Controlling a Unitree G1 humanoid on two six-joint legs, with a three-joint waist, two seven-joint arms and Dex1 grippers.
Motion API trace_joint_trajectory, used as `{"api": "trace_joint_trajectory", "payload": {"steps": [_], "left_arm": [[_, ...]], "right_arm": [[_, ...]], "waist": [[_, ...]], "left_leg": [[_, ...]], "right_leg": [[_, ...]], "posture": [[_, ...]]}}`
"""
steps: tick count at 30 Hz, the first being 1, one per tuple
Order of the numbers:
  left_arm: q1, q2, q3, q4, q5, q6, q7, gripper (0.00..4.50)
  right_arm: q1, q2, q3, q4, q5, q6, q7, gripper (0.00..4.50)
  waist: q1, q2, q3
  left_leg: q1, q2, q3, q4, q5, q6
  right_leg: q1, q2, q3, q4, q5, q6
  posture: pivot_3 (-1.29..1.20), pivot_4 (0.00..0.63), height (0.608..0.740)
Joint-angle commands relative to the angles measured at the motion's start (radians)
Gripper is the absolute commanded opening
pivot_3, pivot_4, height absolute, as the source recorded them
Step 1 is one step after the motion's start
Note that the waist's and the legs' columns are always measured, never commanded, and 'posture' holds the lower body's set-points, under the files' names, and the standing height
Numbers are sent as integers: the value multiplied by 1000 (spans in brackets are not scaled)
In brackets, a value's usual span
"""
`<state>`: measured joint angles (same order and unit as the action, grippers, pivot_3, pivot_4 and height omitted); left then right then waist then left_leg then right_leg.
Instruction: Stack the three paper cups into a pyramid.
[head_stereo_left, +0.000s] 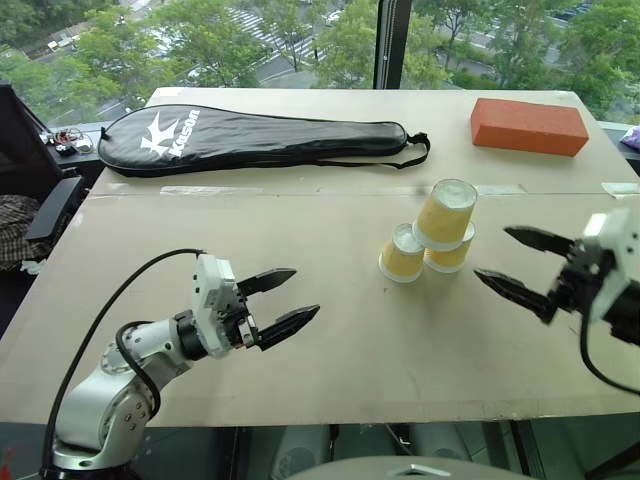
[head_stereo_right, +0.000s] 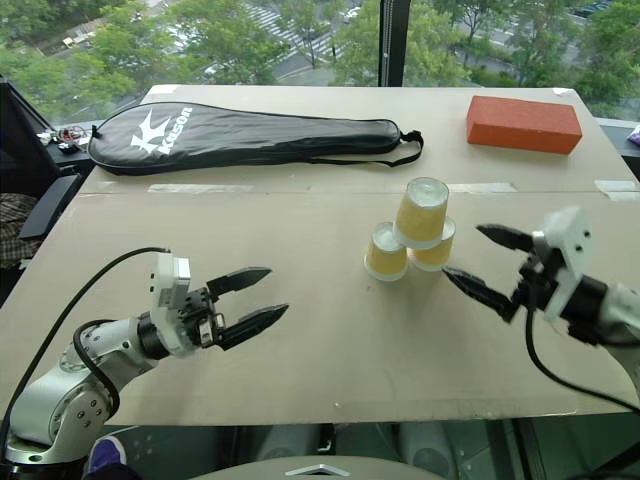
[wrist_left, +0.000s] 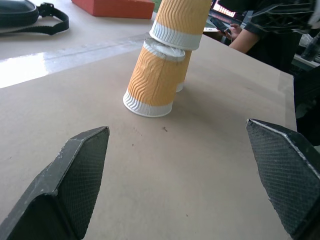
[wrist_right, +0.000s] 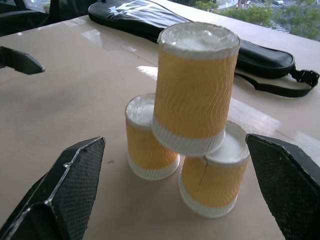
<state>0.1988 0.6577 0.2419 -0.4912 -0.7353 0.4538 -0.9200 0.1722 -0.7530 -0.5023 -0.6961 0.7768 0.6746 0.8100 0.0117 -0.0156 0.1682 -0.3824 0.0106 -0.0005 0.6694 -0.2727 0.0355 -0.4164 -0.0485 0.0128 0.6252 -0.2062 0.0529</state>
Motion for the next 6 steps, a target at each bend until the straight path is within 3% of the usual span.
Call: {"api": "trace_joint_trajectory", "payload": {"steps": [1,6], "left_arm": [[52,18,70,38,20,-42,-28,4500],[92,20,88,82,59,-86,-49,4500]], "right_arm": [[154,45,-99,-28,-46,-107,51,4447],[327,96,-105,46,-173,-278,114,4447]], "waist": [[-1,0,0],[-1,0,0]], "left_leg": [[0,0,0,0,0,0],[1,0,2,1,0,0]], "right_leg": [[0,0,0,0,0,0],[0,-1,1,0,0,0]], "posture": [[0,150,740],[0,150,740]]}}
